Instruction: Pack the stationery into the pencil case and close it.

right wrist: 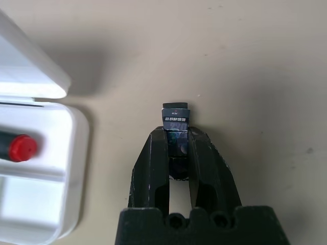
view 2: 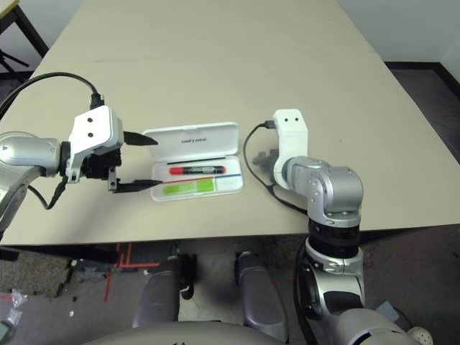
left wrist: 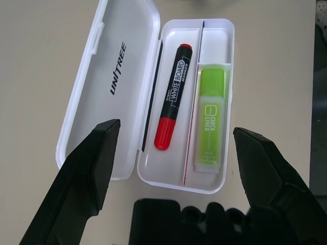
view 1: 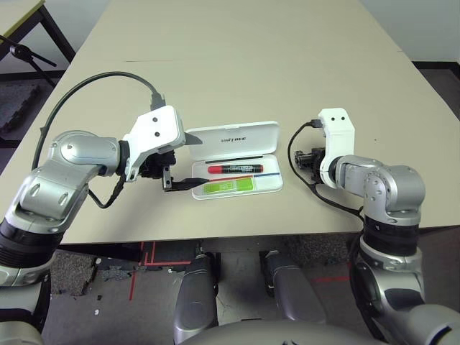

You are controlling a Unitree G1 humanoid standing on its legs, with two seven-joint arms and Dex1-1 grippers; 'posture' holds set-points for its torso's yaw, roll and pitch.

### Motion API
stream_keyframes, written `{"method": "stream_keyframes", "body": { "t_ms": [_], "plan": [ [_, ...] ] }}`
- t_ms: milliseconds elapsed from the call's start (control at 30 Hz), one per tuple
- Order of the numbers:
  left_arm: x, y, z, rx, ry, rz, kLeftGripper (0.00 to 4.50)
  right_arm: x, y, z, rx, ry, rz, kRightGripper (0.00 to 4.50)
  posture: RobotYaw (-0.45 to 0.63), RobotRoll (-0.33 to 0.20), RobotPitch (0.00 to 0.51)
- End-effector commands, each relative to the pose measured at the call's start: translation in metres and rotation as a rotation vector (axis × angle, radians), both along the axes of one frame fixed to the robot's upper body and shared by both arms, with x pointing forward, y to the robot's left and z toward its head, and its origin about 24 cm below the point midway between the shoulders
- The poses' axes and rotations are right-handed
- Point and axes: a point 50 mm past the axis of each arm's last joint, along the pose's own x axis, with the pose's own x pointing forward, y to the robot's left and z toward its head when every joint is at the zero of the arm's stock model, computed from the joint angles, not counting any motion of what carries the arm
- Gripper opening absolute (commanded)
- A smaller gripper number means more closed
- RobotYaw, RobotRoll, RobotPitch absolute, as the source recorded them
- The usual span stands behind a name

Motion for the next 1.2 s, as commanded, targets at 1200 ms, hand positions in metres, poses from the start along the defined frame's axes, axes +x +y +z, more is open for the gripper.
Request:
{"method": "stream_keyframes", "body": {
  "t_ms": [1200],
  "plan": [
    [-0.012, 0.016, 0.000, 0.063, 0.016, 0.052, 4.50, 0.002, 0.012, 0.045, -0.436, -0.377, 1.384, 0.25, -0.07, 0.000, 0.181]
  ]
}}
